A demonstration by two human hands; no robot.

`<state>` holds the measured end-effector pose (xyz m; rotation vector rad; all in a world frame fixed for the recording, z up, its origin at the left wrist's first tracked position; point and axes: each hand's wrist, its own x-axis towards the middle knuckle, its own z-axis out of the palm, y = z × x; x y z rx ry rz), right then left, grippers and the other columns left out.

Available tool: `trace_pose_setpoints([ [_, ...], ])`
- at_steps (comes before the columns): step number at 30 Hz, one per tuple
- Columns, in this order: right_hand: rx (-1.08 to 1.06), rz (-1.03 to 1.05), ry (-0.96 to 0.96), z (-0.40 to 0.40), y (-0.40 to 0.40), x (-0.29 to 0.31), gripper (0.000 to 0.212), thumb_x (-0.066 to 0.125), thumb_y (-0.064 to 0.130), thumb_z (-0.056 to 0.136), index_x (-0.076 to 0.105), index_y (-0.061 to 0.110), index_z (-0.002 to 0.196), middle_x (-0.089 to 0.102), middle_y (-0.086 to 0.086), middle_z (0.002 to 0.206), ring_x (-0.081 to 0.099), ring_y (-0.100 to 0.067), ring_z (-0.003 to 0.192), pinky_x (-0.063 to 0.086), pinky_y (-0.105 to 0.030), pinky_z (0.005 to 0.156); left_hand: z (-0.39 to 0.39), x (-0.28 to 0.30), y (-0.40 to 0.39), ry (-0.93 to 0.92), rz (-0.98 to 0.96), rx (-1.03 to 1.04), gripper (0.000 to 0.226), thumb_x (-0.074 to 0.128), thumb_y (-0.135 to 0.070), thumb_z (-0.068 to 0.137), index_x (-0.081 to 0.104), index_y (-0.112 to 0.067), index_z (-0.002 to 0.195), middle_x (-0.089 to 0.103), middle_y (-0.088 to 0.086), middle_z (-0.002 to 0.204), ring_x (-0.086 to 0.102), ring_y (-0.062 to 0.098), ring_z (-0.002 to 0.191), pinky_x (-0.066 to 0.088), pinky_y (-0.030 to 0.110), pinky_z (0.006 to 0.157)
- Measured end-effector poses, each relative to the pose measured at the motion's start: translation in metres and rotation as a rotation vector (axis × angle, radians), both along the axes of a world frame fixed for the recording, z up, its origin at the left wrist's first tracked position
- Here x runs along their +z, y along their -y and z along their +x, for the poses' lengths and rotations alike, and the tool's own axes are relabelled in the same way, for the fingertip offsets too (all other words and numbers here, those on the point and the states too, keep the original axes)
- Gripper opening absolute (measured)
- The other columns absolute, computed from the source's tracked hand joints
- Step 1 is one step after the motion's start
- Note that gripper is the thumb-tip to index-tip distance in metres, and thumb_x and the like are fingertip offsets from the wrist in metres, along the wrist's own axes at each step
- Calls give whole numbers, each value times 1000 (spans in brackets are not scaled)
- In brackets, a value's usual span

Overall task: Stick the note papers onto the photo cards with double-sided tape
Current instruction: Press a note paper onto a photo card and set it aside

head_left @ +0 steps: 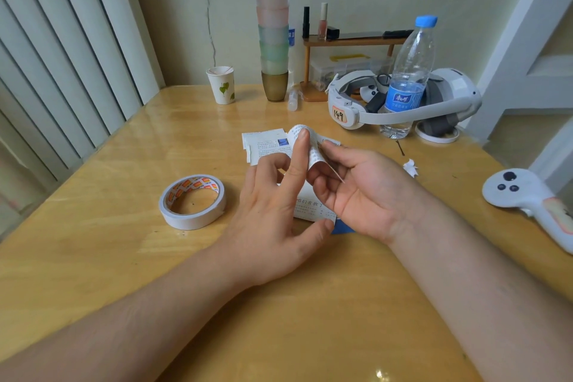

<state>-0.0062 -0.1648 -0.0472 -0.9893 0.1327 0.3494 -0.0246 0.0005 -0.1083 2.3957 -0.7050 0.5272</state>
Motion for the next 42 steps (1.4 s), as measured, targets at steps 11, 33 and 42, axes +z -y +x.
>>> trace_pose_setpoints([
  [11, -61, -159, -44, 8, 2, -10, 22, 59, 16, 103, 70, 4, 119, 78, -8, 86, 74, -18, 64, 53, -23, 51, 0, 9, -4, -10, -220, 21, 91, 57, -66, 89, -1, -61, 158, 39, -3, 127, 41, 17, 124, 32, 28, 113],
  [33, -89, -670, 379, 3, 10, -4, 21, 67, 29, 100, 76, 24, 82, 80, -1, 89, 69, -15, 78, 50, -37, 76, 7, 27, -10, -726, -1127, -102, 19, 62, -5, 101, 74, -6, 116, 79, 11, 115, 76, 20, 101, 60, 24, 79],
  [42, -95, -796, 476, 8, 16, -7, 32, 63, 36, 103, 78, 14, 87, 80, -3, 83, 77, -32, 85, 62, -55, 81, 9, 27, -10, -735, -1163, -35, 13, 66, -4, 99, 75, -4, 108, 80, 11, 109, 77, 20, 97, 61, 24, 74],
])
